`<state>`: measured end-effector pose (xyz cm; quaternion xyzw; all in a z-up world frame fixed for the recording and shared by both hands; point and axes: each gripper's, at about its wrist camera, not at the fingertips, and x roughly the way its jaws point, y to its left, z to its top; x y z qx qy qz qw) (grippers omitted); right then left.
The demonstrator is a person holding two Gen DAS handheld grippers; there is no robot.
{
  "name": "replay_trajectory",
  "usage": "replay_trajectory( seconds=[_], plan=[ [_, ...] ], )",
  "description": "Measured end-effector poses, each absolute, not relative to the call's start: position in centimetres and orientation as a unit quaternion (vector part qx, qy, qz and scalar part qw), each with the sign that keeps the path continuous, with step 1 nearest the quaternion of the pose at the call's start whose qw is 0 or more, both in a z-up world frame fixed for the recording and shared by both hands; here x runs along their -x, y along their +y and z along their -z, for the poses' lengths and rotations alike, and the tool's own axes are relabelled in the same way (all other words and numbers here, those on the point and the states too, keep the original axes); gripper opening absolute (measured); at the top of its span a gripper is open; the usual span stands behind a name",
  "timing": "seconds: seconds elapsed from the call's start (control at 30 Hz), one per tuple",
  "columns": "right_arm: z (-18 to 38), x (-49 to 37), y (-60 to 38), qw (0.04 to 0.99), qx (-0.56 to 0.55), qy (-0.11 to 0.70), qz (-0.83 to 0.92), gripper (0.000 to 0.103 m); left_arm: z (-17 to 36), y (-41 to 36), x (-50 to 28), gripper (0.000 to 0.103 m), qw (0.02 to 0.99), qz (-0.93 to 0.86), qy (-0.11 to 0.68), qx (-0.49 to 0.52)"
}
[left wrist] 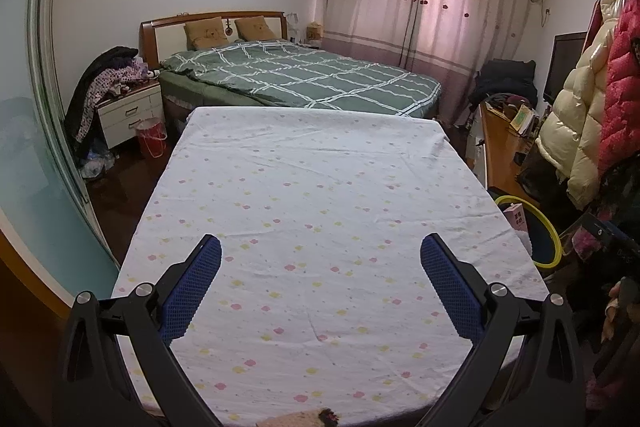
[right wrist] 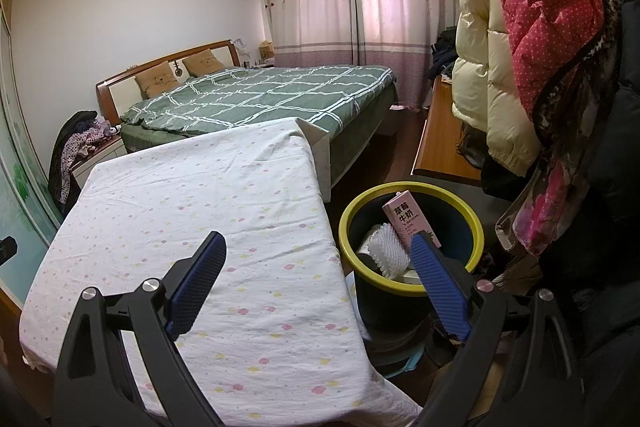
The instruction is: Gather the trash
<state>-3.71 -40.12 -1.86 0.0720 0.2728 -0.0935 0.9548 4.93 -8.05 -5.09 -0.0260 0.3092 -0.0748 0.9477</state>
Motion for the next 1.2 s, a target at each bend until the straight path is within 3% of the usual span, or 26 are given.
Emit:
replay_trajectory(
  seconds=[0.93,1.2],
  plan=[
    [2.6,2.4,-39.5,0.953,-0.071,0.284,0.083,0.089,5.1,-8.3,-5.5,0.098,0.950,0.082,0.301,0.024],
    [3.0,-4.0,-38.4,0.949,-0.094,0.301,0.030,0.096,6.6,-7.7,-12.0,0.098,0.936,0.065,0.345,0.012]
  ],
)
